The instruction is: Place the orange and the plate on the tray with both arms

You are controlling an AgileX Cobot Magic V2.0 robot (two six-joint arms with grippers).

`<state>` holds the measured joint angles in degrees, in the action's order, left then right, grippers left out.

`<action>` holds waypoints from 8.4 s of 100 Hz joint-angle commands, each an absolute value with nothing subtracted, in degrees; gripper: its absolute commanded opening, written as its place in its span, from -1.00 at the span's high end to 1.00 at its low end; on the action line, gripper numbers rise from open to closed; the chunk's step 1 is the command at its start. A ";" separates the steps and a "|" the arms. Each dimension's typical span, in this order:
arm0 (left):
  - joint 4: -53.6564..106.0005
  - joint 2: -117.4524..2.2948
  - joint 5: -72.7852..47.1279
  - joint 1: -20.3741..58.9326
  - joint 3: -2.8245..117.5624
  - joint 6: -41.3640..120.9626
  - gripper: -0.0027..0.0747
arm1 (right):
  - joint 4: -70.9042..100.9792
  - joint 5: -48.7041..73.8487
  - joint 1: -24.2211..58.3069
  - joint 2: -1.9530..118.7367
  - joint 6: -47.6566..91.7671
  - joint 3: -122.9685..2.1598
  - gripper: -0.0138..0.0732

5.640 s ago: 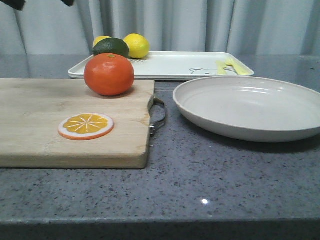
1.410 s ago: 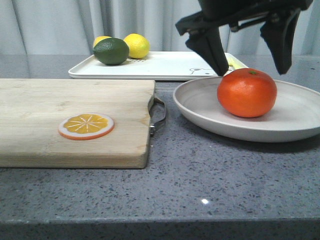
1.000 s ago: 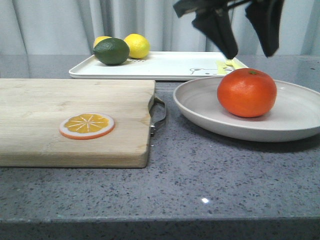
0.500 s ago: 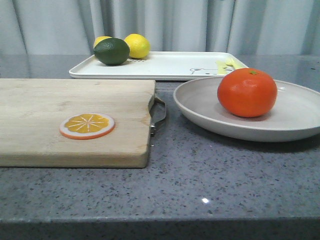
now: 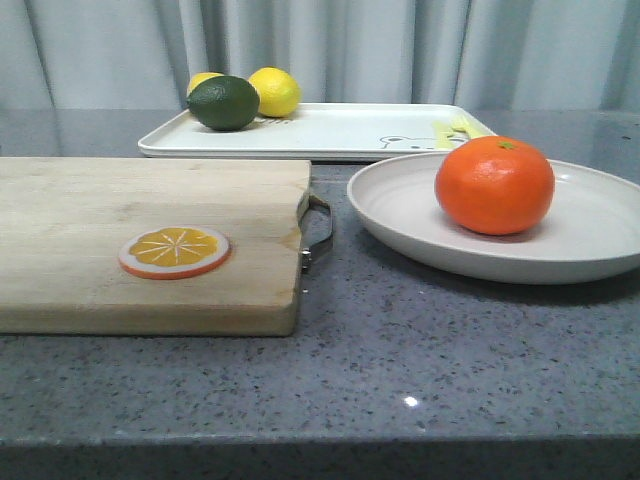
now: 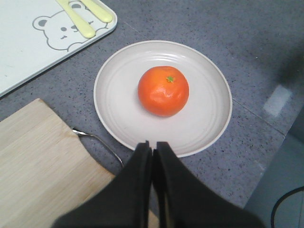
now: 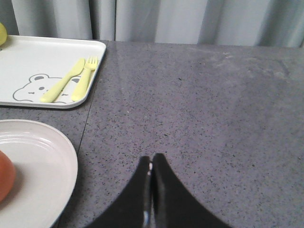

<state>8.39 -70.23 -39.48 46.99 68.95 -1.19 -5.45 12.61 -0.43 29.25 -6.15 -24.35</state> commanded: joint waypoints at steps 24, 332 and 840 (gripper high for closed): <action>8.88 -47.53 -28.86 47.14 52.15 -1.31 0.98 | -5.42 11.76 -0.52 29.69 -5.89 -27.16 0.81; 7.48 -31.80 -28.18 47.14 41.11 -1.31 0.98 | 16.19 58.58 3.82 84.05 -1.70 -76.57 0.83; 10.42 -21.48 -20.91 47.14 32.01 -1.31 0.98 | 14.18 19.17 9.34 20.07 12.59 -26.66 0.84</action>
